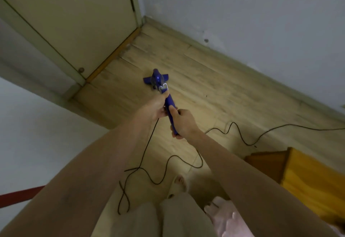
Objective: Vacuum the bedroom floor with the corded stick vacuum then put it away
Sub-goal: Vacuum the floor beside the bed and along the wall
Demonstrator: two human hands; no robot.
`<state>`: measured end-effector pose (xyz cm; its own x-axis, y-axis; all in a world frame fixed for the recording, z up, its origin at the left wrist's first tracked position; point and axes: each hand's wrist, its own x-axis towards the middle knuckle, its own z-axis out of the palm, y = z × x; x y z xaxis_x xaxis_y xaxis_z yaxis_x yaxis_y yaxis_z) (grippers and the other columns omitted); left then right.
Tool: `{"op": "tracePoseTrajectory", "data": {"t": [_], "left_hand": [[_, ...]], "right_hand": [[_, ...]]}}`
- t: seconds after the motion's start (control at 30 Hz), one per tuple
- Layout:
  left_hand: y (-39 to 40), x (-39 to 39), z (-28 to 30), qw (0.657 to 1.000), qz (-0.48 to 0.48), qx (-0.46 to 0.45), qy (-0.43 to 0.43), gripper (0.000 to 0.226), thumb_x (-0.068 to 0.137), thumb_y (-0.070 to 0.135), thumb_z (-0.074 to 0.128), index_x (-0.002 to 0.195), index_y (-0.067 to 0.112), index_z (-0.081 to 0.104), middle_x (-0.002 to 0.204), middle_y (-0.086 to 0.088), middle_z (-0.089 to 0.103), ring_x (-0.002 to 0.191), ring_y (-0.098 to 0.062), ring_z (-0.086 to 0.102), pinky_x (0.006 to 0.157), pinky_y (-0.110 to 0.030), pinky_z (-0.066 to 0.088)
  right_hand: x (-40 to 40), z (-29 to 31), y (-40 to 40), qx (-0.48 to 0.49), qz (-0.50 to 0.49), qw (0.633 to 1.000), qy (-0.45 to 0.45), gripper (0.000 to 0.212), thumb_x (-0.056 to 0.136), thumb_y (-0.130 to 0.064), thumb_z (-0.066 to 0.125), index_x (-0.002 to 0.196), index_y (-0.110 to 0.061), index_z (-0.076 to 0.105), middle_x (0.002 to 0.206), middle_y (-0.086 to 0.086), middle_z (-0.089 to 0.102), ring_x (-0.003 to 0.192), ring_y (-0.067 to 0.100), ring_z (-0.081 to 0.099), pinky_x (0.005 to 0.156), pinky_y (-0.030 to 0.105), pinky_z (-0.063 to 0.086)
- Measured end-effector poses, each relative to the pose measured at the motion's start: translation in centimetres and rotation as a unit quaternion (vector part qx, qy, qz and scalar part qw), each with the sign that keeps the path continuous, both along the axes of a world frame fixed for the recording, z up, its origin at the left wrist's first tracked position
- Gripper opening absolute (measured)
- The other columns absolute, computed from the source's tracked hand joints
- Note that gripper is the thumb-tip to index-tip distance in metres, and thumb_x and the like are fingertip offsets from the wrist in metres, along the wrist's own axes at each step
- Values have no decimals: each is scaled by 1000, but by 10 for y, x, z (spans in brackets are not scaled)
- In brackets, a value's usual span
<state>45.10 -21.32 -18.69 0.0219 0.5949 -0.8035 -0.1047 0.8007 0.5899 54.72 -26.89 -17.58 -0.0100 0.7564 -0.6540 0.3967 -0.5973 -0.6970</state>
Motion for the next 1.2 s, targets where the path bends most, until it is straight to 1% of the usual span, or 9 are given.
{"op": "tracePoseTrajectory", "data": {"t": [0.2,0.33,0.47,0.6,0.73,0.87,0.93,1.07,1.2], "left_hand": [[61,24,-14,998,60,15,7,41,104,32,37,133,4,44,83,-5,54,69,-14,55,78,-32,49],[59,29,-8,999,34,8,-4,48,103,33,42,138,1,43,91,-8,60,73,-17,61,51,-25,53],[48,30,7,999,32,-11,-32,41,101,30,46,133,5,48,106,-13,64,78,-20,65,43,-25,52],[49,27,21,999,22,-11,-34,42,101,31,46,134,4,48,101,-11,64,79,-20,64,42,-25,51],[70,17,24,1000,5,-1,6,42,102,32,44,131,2,49,94,-9,64,76,-19,63,52,-27,49],[100,3,21,1000,4,-3,24,33,102,31,43,118,3,51,88,-9,61,74,-20,61,77,-36,48],[121,-6,19,1000,12,0,23,28,103,30,42,114,5,50,85,-10,59,73,-20,59,82,-37,46],[184,-29,14,999,33,10,21,32,103,28,42,121,3,48,83,-11,58,70,-21,58,63,-33,48],[257,-61,6,999,30,12,35,43,101,31,45,127,-3,49,90,-12,62,75,-22,61,59,-32,48]], "right_hand": [[13,-18,68,-3,28,1000,-8,41,103,-44,33,95,-7,50,70,8,55,45,17,52,40,23,44],[29,-1,61,-3,17,1000,-4,41,102,-44,35,91,-9,51,69,5,55,46,15,51,42,22,43],[45,31,46,-11,16,1000,0,40,102,-44,36,88,-10,52,65,4,55,42,12,50,40,21,42],[39,44,48,-10,10,1000,1,40,102,-43,35,85,-11,52,63,4,55,40,12,50,39,20,42],[19,36,68,-3,2,1000,4,40,103,-42,33,96,-8,53,67,5,55,43,13,50,38,19,42],[-3,27,97,1,-1,1000,11,37,104,-40,31,96,-9,50,67,4,53,45,14,50,37,19,42],[-16,23,119,-2,-10,1000,15,36,104,-40,31,97,-9,48,69,5,53,47,15,50,37,20,42],[-45,20,178,-4,-18,1000,19,39,104,-41,30,102,-7,49,82,9,57,50,15,52,38,22,44],[-78,16,249,-13,-34,999,28,38,104,-41,30,105,-8,50,80,7,55,54,15,53,43,24,45]]}}
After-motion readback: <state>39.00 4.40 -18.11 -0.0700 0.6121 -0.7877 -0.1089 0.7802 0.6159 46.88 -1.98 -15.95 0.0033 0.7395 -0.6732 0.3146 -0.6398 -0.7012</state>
